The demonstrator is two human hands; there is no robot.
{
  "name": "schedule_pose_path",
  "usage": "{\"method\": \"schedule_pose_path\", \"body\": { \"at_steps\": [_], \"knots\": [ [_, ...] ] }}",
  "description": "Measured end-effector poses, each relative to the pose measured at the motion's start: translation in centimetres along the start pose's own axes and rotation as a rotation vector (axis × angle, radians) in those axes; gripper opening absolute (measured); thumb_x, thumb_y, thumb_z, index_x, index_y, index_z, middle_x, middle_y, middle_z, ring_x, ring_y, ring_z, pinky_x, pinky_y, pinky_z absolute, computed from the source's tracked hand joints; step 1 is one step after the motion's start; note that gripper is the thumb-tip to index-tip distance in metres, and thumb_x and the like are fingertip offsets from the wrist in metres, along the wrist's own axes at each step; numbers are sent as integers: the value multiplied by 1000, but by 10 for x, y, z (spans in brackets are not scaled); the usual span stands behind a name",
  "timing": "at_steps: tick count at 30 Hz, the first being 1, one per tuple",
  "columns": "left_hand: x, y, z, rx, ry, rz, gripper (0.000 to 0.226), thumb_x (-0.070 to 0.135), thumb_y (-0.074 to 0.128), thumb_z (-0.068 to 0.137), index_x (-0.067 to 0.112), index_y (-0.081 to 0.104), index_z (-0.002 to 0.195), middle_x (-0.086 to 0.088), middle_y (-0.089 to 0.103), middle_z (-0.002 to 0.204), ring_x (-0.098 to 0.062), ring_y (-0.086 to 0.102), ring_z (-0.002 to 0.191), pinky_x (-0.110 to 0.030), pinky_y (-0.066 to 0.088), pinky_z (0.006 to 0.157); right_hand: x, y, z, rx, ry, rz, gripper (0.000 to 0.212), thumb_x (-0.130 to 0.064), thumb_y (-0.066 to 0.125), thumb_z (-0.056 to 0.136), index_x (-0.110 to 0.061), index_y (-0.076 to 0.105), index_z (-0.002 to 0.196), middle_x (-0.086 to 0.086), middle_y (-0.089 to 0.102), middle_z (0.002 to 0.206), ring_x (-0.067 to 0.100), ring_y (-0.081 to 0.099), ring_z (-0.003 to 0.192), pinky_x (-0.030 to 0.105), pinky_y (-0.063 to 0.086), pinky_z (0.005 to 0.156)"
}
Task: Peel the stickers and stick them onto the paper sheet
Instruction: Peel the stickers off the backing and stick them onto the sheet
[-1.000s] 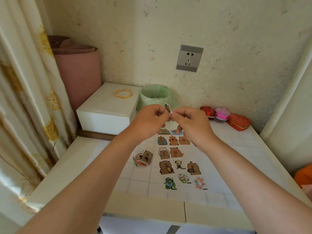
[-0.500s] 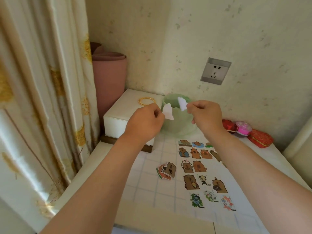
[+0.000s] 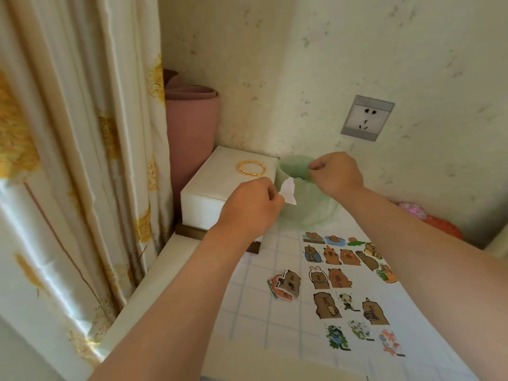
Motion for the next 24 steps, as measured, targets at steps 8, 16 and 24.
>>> {"method": "schedule_pose_path", "body": {
  "at_steps": [8,16,24],
  "knots": [
    [28,19,-8,15,104,13,10,26,56,91,20,59,83,6,60,71,-13,55,68,-34,51,64,10,-38,-75,-40,80,323,14,-20,63,86,-19,75,79,-8,68,65,10,58,59,27,50,66],
    [75,61,-32,-17,298,170,8,28,58,90,22,60,85,5,65,73,-13,57,65,-29,47,59,49,-47,-142,-292,499,631,39,-51,66,89,-14,76,91,1,78,86,15,51,50,20,34,39],
    [111,106,-48,12,626,402,9,20,58,91,13,63,88,-1,62,66,-26,58,57,-26,30,46,94,-59,-151,-317,631,628,19,-24,67,89,-5,70,94,2,70,72,13,49,41,17,23,36]
  ]
}}
Point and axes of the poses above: each hand's wrist, its own z-axis towards the middle knuckle, its own y-axis out of the palm, x = y × z, the point moved 6 cm from there along z, towards the middle knuckle
